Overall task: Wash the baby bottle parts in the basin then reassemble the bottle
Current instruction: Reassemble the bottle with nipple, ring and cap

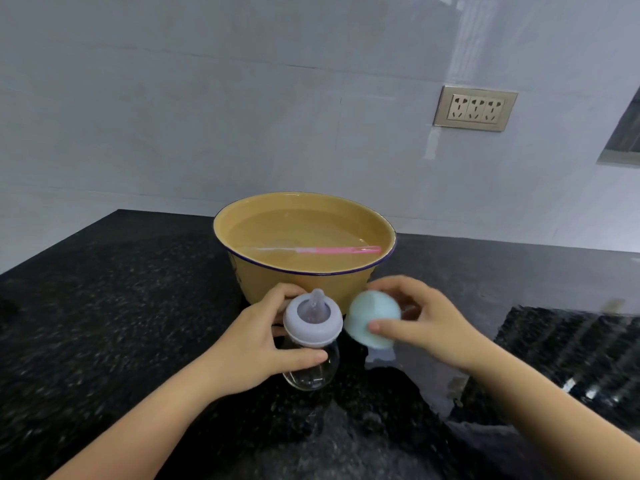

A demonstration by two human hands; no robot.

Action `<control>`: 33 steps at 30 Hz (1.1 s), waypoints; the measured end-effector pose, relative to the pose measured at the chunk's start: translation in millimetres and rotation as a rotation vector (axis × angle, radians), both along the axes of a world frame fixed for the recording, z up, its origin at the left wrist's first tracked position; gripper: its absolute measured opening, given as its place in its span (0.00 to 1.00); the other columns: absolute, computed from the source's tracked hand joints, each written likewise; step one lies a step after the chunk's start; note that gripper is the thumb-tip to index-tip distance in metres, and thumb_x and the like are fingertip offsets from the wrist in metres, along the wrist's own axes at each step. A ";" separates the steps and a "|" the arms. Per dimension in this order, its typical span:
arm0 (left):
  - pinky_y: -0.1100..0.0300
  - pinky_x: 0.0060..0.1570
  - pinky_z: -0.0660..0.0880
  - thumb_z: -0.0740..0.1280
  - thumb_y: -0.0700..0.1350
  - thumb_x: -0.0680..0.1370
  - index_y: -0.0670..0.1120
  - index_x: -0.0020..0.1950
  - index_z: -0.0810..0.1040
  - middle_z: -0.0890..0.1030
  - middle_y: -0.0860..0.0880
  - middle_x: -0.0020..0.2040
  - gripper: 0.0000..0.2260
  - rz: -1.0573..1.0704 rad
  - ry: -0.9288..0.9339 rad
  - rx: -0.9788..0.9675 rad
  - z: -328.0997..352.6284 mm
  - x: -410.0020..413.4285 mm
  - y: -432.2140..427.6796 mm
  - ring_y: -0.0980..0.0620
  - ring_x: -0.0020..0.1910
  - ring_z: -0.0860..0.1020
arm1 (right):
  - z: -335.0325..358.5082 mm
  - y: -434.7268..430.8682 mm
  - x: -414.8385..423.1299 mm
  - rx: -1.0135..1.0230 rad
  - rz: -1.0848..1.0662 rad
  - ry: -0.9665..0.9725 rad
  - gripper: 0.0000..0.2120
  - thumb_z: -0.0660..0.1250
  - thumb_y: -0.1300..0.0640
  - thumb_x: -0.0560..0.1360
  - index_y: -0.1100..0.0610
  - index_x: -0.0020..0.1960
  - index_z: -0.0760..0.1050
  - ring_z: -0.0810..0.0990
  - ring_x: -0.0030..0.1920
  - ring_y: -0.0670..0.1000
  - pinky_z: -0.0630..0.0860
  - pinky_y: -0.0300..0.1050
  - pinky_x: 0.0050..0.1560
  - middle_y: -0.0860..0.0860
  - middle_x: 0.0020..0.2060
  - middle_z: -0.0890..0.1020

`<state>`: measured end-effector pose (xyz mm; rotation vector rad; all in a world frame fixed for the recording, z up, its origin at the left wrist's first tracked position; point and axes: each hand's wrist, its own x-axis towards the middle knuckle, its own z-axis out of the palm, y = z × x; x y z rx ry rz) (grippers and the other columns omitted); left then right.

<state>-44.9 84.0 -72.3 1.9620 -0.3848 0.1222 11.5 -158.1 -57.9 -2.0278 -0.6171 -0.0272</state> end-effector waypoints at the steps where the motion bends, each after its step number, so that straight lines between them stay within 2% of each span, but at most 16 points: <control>1: 0.71 0.51 0.72 0.79 0.42 0.65 0.54 0.57 0.70 0.79 0.66 0.52 0.26 -0.007 -0.001 0.005 0.2 0.8 -2.0 0.62 0.52 0.79 | 6.5 -2.3 0.4 0.103 -0.006 0.036 0.22 0.73 0.44 0.58 0.46 0.52 0.79 0.80 0.46 0.45 0.76 0.36 0.46 0.50 0.47 0.82; 5: 0.69 0.53 0.73 0.78 0.45 0.66 0.56 0.58 0.69 0.78 0.68 0.53 0.26 -0.023 0.017 0.012 1.1 4.8 -10.2 0.63 0.53 0.78 | 32.4 1.2 10.1 0.400 -0.101 0.126 0.19 0.66 0.43 0.59 0.49 0.48 0.78 0.79 0.44 0.50 0.75 0.48 0.43 0.50 0.44 0.82; 8: 0.67 0.53 0.74 0.78 0.45 0.66 0.56 0.58 0.70 0.77 0.68 0.54 0.25 -0.020 0.041 -0.006 0.6 7.4 -12.0 0.63 0.53 0.78 | 55.4 18.3 23.3 0.422 -0.200 0.053 0.17 0.67 0.46 0.63 0.52 0.49 0.76 0.78 0.44 0.51 0.77 0.49 0.43 0.52 0.45 0.80; 10: 0.67 0.53 0.74 0.78 0.45 0.66 0.57 0.57 0.70 0.78 0.68 0.54 0.25 -0.016 0.043 -0.017 0.0 7.8 -12.1 0.64 0.53 0.78 | 70.6 31.5 34.4 0.315 -0.227 -0.030 0.16 0.70 0.48 0.68 0.53 0.52 0.74 0.80 0.45 0.51 0.77 0.48 0.46 0.52 0.46 0.79; 14: 0.69 0.54 0.73 0.78 0.45 0.66 0.59 0.58 0.71 0.77 0.68 0.55 0.26 -0.004 0.046 -0.039 -2.6 6.5 -12.2 0.65 0.56 0.77 | 83.9 56.7 58.0 -0.159 -0.155 0.007 0.20 0.75 0.50 0.67 0.55 0.54 0.71 0.82 0.46 0.54 0.78 0.50 0.48 0.53 0.46 0.80; 19: 0.71 0.54 0.73 0.78 0.43 0.66 0.59 0.57 0.71 0.77 0.68 0.56 0.25 0.006 0.037 -0.061 -5.0 6.0 -13.3 0.66 0.56 0.76 | 77.8 79.4 71.4 -0.651 -0.018 -0.069 0.22 0.73 0.42 0.67 0.52 0.54 0.73 0.76 0.45 0.49 0.72 0.45 0.47 0.49 0.46 0.78; 22: 0.73 0.52 0.72 0.78 0.43 0.67 0.58 0.58 0.71 0.77 0.68 0.56 0.25 0.006 0.033 -0.065 -5.6 5.5 -13.8 0.67 0.56 0.76 | 76.6 85.7 74.9 -0.838 -0.018 -0.155 0.22 0.72 0.41 0.67 0.51 0.56 0.74 0.74 0.47 0.50 0.71 0.44 0.46 0.48 0.47 0.77; 25: 0.74 0.51 0.71 0.77 0.43 0.67 0.58 0.59 0.71 0.77 0.68 0.56 0.25 0.006 0.027 -0.062 -5.9 4.7 -13.8 0.68 0.56 0.76 | 75.5 88.7 77.8 -0.890 0.007 -0.221 0.20 0.71 0.45 0.69 0.51 0.58 0.74 0.73 0.47 0.50 0.68 0.42 0.45 0.46 0.46 0.75; 29: 0.75 0.50 0.71 0.77 0.43 0.67 0.59 0.58 0.71 0.77 0.68 0.56 0.25 0.011 0.017 -0.064 -5.2 3.9 -14.3 0.68 0.56 0.76 | 75.3 88.7 79.3 -0.894 -0.011 -0.299 0.20 0.73 0.47 0.67 0.49 0.57 0.74 0.74 0.50 0.51 0.72 0.44 0.49 0.47 0.48 0.75; 33: 0.73 0.50 0.72 0.78 0.43 0.67 0.58 0.58 0.72 0.78 0.67 0.55 0.25 0.023 0.019 -0.072 -6.1 3.7 -14.9 0.67 0.56 0.76 | 92.0 85.0 74.8 -0.688 -0.027 -0.275 0.23 0.77 0.48 0.63 0.47 0.56 0.76 0.75 0.48 0.49 0.70 0.42 0.48 0.48 0.50 0.77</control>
